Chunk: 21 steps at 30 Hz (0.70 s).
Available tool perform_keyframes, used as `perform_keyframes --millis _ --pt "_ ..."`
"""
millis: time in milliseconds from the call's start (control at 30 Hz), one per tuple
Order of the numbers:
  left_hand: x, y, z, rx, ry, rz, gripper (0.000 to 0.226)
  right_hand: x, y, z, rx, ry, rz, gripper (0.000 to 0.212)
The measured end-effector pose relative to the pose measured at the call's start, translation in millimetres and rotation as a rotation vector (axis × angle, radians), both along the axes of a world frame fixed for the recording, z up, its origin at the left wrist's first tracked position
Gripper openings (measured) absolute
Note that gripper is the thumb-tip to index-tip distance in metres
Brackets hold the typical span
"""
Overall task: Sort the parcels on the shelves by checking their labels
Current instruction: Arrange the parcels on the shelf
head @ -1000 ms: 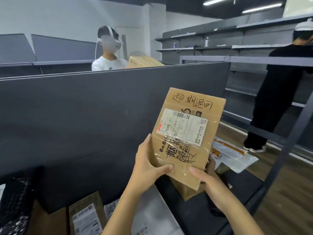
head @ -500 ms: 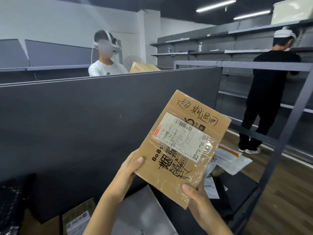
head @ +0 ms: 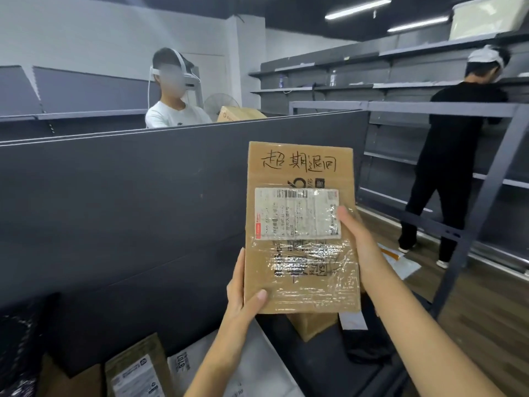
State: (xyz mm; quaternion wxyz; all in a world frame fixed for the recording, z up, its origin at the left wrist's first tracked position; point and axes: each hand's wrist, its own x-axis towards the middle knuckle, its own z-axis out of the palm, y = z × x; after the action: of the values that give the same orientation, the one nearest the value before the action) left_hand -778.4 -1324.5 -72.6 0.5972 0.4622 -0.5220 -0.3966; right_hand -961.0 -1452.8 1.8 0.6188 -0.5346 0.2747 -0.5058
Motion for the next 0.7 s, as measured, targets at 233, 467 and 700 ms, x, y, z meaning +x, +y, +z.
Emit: perform_keyframes --millis 233,467,700 --pt "-24.0 8.2 21.3 -0.160 -0.267 0.354 0.093 0.5 -6.4 -18.5 0.279 -0.159 -0.017 0.067" --pt "-16.7 12.7 23.1 -0.170 -0.251 0.343 0.082 2.8 -0.6 -27.6 0.282 -0.201 -0.009 0.064" --pt "14.2 6.8 24.5 -0.128 0.171 0.128 0.057 6.6 36.0 -25.3 0.082 -0.042 -0.094 0.087"
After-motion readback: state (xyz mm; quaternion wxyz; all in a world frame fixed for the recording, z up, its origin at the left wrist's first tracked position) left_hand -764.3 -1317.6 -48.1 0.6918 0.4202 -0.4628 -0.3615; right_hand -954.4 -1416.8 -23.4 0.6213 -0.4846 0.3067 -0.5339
